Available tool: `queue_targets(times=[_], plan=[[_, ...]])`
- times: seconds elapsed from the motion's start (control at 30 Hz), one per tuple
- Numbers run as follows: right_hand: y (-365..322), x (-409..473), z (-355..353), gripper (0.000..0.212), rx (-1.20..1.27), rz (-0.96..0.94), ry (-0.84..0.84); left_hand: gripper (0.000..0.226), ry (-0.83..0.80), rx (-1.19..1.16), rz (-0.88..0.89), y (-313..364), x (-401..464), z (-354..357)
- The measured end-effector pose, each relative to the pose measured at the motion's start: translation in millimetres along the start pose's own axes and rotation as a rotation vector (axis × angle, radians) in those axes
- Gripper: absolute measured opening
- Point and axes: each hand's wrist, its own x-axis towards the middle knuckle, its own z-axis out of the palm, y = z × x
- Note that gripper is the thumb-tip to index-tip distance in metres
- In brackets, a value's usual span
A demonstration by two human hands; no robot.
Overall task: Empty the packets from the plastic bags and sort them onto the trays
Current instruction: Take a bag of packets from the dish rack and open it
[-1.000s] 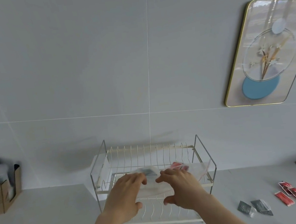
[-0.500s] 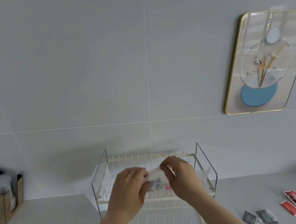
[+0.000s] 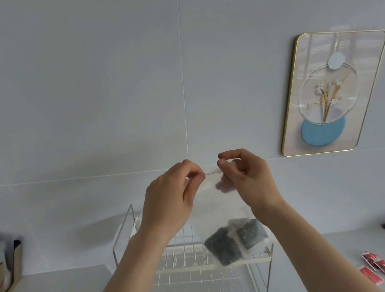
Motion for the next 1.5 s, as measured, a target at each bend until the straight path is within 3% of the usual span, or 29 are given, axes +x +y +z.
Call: queue_targets(times=[0.17, 0.27, 0.43, 0.5, 0.57, 0.7, 0.8, 0.93, 1.2, 1.5], plan=[[25.2, -27.0, -21.7, 0.009, -0.057, 0.111, 0.005, 0.014, -0.302, -0.065, -0.172, 4.9, -19.6, 25.3], [49.2, -52.4, -34.9, 0.012, -0.140, 0.186, 0.019, 0.015, -0.452, -0.236, -0.309, 8.8, -47.1, 42.3], [83.0, -105.1, -49.6, 0.014, -0.355, 0.182, 0.282, 0.009, -0.569, -0.612, -0.618, 20.6, -104.3, 66.6], [92.9, -132.3, -50.0, 0.011, -0.361, 0.215, 0.320, 0.008, -0.581, -0.702, -0.722, 24.1, -128.4, 75.1], [105.8, -159.0, -45.0, 0.014, -0.322, 0.371, 0.229, 0.010, -0.562, -0.753, -0.810, 28.2, -150.3, 82.4], [123.9, -191.3, -33.7, 0.015, -0.014, 0.751, 0.128, 0.011, -0.498, -0.696, -0.887, 32.5, -187.5, 97.4], [128.8, -201.1, -32.2, 0.015, 0.113, 0.879, 0.141, 0.012, -0.506, -0.647, -0.891, 31.1, -206.6, 105.5], [140.5, -210.7, -33.2, 0.015, 0.134, 0.945, 0.177, 0.018, -0.535, -0.623, -0.892, 29.1, -216.9, 109.2], [160.1, -223.4, -24.9, 0.013, 0.130, 0.959, 0.192, 0.007, -0.495, -0.674, -1.001, 21.9, -231.3, 112.5], [172.7, -225.7, -10.5, 0.016, 0.158, 0.975, 0.156, 0.008, -0.480, -0.554, -1.084, 5.7, -235.6, 115.7]])
